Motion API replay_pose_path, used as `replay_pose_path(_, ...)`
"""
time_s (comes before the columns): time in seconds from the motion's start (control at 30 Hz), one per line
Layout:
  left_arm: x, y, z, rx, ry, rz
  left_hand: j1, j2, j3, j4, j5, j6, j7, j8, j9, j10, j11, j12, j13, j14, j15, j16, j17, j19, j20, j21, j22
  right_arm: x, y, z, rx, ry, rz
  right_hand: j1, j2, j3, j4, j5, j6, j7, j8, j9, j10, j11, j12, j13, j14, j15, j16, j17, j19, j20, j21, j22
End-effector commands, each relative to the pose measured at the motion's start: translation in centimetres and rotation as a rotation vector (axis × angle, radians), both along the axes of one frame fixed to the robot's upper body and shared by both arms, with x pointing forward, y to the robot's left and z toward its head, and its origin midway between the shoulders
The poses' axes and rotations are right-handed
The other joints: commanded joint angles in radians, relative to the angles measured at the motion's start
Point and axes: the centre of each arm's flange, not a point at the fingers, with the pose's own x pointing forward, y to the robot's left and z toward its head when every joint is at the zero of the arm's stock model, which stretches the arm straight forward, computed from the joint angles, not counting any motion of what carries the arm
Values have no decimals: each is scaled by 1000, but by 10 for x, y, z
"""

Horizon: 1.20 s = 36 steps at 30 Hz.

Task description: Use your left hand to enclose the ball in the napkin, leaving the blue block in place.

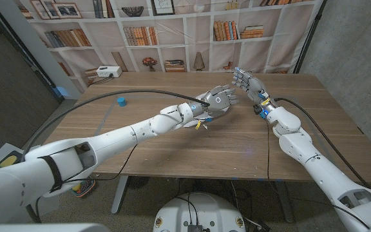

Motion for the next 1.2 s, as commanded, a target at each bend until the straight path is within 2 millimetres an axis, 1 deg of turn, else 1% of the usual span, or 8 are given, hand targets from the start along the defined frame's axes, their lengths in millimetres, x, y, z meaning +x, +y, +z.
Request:
replay_pose_path(0.03,-29,15,23,-134,43,186,-23,-21,-19,8,0,83,0,29,12,5,0,11,-3,11,-143,3,3,-6,18,-9,4,-3,4,3,-7,-3,7,-2,0,-1,-3,2,8,0,-1,1,3,-5,-1,2,7,5,7,1,6,3,2,2)
replay_pose_path(0.17,-36,25,26,-206,59,206,-13,-8,-18,0,3,256,3,110,36,24,-2,17,-6,21,-141,5,2,-5,23,-16,5,-4,5,3,-10,-6,6,-2,0,-1,-3,2,8,0,-1,1,1,-5,-2,2,7,5,7,1,6,4,2,2)
replay_pose_path(0.3,-45,27,34,-235,122,311,-26,-15,-29,1,-4,321,8,154,51,33,-1,19,-5,12,-112,2,6,-19,52,-25,7,-5,6,4,-12,-8,5,-2,0,-2,-3,2,8,-1,-1,1,2,-4,-1,2,8,5,8,1,7,3,2,2)
replay_pose_path(0.5,-54,28,43,-258,194,443,-118,-38,-78,41,-22,297,41,165,67,-4,25,1,-2,-26,-67,-1,13,-62,93,-45,10,-7,7,5,-17,-11,6,-2,1,-2,-3,2,8,0,-1,1,3,-8,-1,2,8,6,8,1,7,4,2,2)
replay_pose_path(0.63,-61,31,44,-277,215,452,-136,-40,-87,50,-25,305,42,173,70,-8,31,-1,-1,-26,-54,2,14,-65,97,-48,11,-7,7,4,-17,-10,8,-2,1,-2,-3,2,8,-1,-1,1,2,-6,-2,2,8,6,8,1,8,3,2,2)
replay_pose_path(0.77,-68,28,42,-266,217,527,-149,-37,-97,55,-28,415,68,242,91,-10,36,-3,3,-46,-38,1,15,-71,107,-53,13,-8,6,2,-12,-8,5,-2,2,-2,-2,2,8,-1,-1,1,1,-6,-2,2,8,6,8,1,8,3,2,2)
replay_pose_path(1.03,-68,28,35,-254,198,682,-165,-44,-109,60,-32,367,86,224,86,-16,45,-9,4,-64,-34,3,15,-79,109,-58,14,-10,4,0,-5,-4,7,-3,3,-2,-2,2,8,-1,-1,1,2,-6,-1,2,9,6,8,1,8,3,3,2)
replay_pose_path(1.2,-68,31,33,-267,197,745,-174,-47,-120,64,-33,472,95,273,86,3,44,-7,5,-68,-31,9,13,-81,108,-62,15,-11,3,-1,-4,1,8,-2,3,-2,-2,2,9,0,-1,1,2,-6,-2,2,10,6,9,1,9,3,3,2)
